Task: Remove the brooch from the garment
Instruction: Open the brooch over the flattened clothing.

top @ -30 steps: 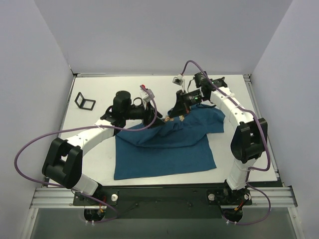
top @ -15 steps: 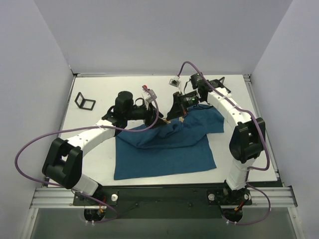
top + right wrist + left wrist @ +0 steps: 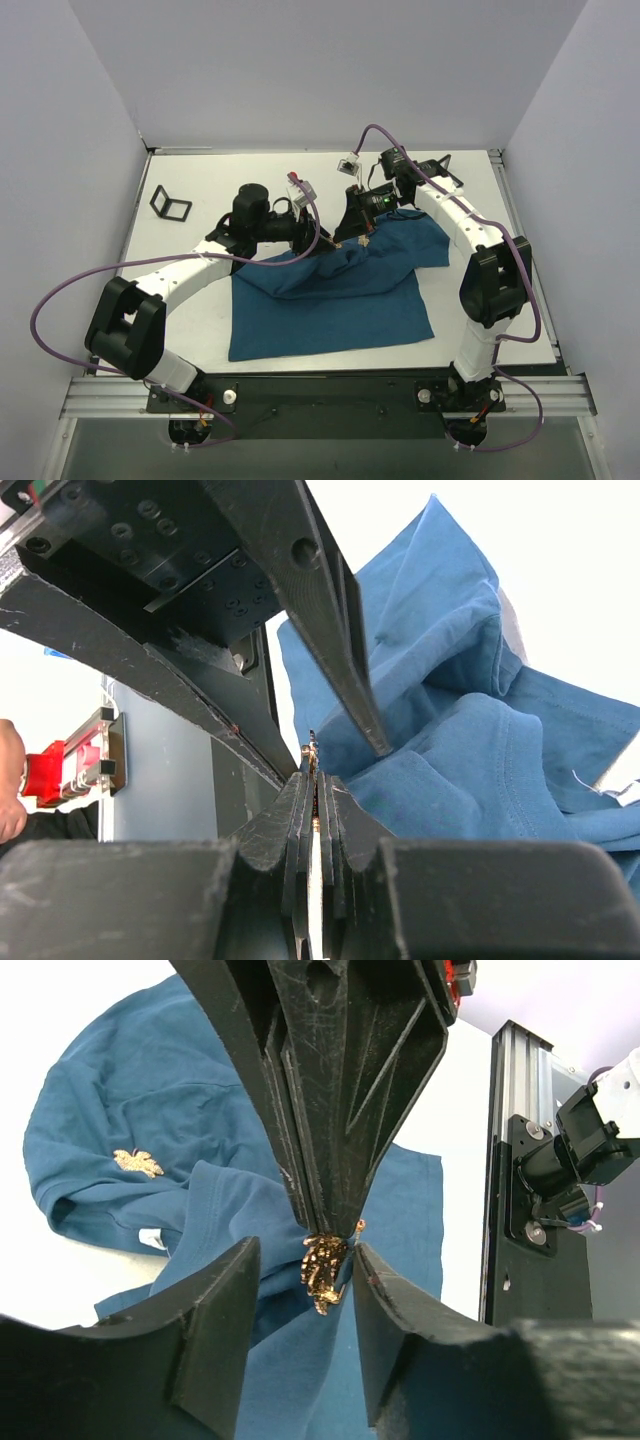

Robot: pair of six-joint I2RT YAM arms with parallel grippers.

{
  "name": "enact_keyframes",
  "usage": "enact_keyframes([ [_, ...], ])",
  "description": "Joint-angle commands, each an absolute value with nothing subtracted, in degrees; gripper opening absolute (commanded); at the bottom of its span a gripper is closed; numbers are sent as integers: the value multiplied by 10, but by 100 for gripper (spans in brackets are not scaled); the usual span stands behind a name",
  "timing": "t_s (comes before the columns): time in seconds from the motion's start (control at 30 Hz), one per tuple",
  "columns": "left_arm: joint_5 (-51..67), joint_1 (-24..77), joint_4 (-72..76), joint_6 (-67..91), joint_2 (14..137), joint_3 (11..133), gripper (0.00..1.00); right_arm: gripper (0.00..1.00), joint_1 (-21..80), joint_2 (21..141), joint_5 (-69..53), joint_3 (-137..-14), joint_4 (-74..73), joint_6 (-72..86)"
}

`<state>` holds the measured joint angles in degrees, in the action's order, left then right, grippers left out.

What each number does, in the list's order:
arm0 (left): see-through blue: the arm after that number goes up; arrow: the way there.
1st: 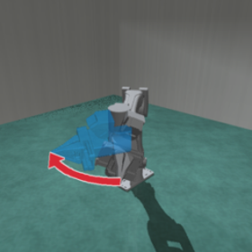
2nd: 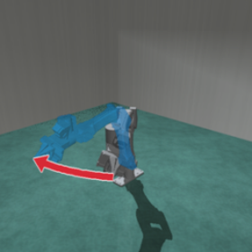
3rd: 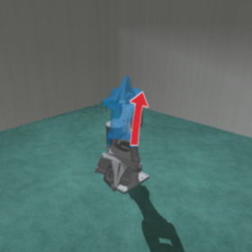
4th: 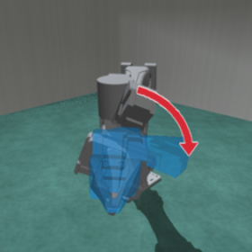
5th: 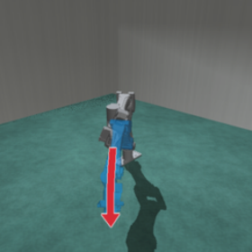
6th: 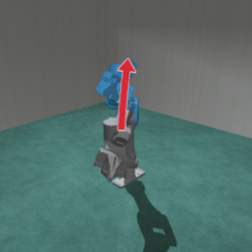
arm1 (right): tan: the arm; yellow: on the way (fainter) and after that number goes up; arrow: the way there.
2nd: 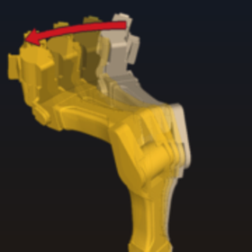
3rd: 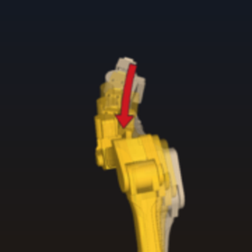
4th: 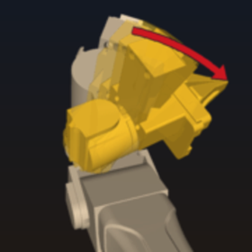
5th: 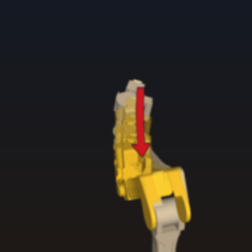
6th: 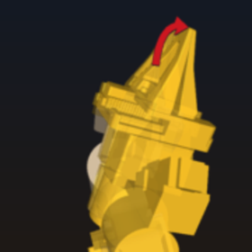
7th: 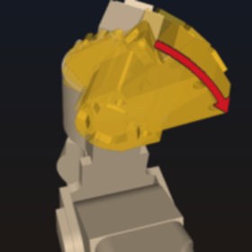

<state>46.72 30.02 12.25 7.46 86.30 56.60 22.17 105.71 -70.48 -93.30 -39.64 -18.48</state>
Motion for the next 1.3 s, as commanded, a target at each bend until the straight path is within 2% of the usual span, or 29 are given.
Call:
enact_keyframes([
  [0.0,457,302,143,74,866,588,50,0,226,1054,-730,-940,-412,-192],
  [0.27,427,307,136,75,869,590,42,0,234,1050,-726,-938,-413,-195],
  [0.4,413,307,134,74,867,590,34,0,235,1049,-725,-939,-412,-196],
  [0.43,412,307,134,73,867,590,29,0,235,1049,-724,-939,-412,-196],
  [0.53,407,306,132,70,864,591,26,0,235,1049,-724,-938,-412,-196],
  [0.73,403,304,127,69,862,593,27,0,234,1049,-723,-938,-411,-196],
  [1.03,417,300,126,71,861,596,38,0,231,1052,-718,-939,-412,-199],
  [1.27,425,291,129,76,856,596,40,0,226,1053,-715,-939,-413,-199],
])
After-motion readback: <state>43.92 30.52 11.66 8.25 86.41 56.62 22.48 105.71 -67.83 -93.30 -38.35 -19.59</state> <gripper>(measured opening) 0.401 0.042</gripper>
